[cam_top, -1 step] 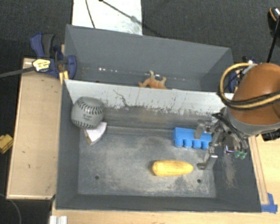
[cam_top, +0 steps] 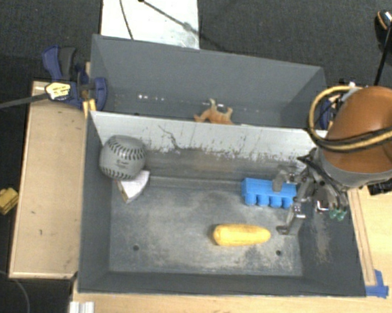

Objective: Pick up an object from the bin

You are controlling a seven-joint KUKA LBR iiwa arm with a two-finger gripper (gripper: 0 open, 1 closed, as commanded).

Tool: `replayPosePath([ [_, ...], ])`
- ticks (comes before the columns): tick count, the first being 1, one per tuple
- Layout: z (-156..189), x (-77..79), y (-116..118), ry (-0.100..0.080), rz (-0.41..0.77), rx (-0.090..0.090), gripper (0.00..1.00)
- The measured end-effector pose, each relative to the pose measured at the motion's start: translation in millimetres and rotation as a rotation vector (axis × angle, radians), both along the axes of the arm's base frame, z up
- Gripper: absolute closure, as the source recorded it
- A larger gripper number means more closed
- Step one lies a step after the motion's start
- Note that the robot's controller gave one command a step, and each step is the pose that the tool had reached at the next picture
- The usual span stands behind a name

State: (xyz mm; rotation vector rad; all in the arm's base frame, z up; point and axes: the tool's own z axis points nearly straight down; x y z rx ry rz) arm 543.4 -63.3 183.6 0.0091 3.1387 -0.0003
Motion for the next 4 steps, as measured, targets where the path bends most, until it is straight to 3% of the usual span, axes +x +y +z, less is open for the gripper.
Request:
replayPosePath([
  [1, -39.9, 5.0, 15.9, -0.010, -0.007, -0.001, 0.00],
  [2, -55.4, 3.7, 22.8, -0.006, -0.007, 0.000, 0.00],
  [3, -103.8, -8.8, 40.9, -0.002, 0.144, 0.000, 0.00],
  [4, -113.5, -41.4, 54.6, 0.002, -0.026, 0.000, 1.00],
])
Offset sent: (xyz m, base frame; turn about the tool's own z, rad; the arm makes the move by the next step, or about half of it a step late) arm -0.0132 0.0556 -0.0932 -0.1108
